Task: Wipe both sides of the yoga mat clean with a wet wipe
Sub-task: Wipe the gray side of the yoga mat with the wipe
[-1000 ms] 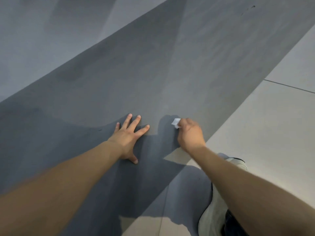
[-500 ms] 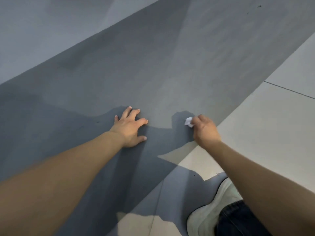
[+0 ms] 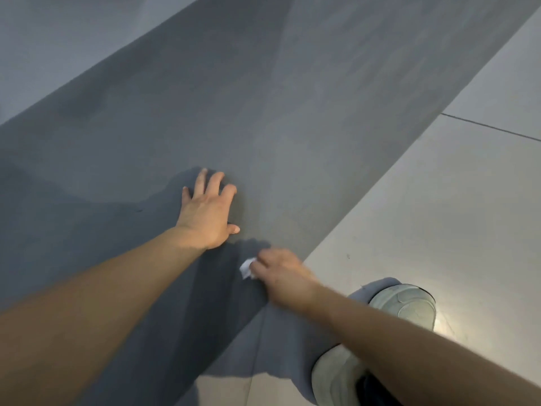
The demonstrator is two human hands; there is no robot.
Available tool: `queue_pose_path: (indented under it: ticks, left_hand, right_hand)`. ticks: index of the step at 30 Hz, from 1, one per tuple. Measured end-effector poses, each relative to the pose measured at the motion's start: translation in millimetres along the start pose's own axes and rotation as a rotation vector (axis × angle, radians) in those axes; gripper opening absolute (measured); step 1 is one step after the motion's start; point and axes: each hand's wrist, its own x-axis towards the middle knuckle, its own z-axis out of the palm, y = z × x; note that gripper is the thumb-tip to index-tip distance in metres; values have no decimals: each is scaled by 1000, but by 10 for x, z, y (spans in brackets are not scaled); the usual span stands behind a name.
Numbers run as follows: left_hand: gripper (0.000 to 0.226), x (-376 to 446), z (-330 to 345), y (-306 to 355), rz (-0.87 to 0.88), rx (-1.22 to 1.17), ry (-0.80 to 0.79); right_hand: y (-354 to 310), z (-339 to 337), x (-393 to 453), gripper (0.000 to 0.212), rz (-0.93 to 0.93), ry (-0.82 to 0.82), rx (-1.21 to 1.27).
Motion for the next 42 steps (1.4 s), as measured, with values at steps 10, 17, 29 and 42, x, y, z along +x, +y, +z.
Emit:
queue_pose_path:
  ticks: [10, 17, 29, 42]
  left_hand:
    - [118, 269, -231, 158, -24, 27, -252]
    - [98, 307, -254, 177, -60, -66, -248]
    - [60, 467, -136, 438, 23, -9, 111]
    - [108, 895, -502, 753, 132, 280, -134]
  right_hand:
    - [876, -396, 16, 37, 510, 327, -33]
    - [-184, 255, -298, 14, 9, -3, 106]
    - [1437, -871, -329, 24, 633, 391, -112]
    - [1388, -713, -229, 16, 152, 169, -290]
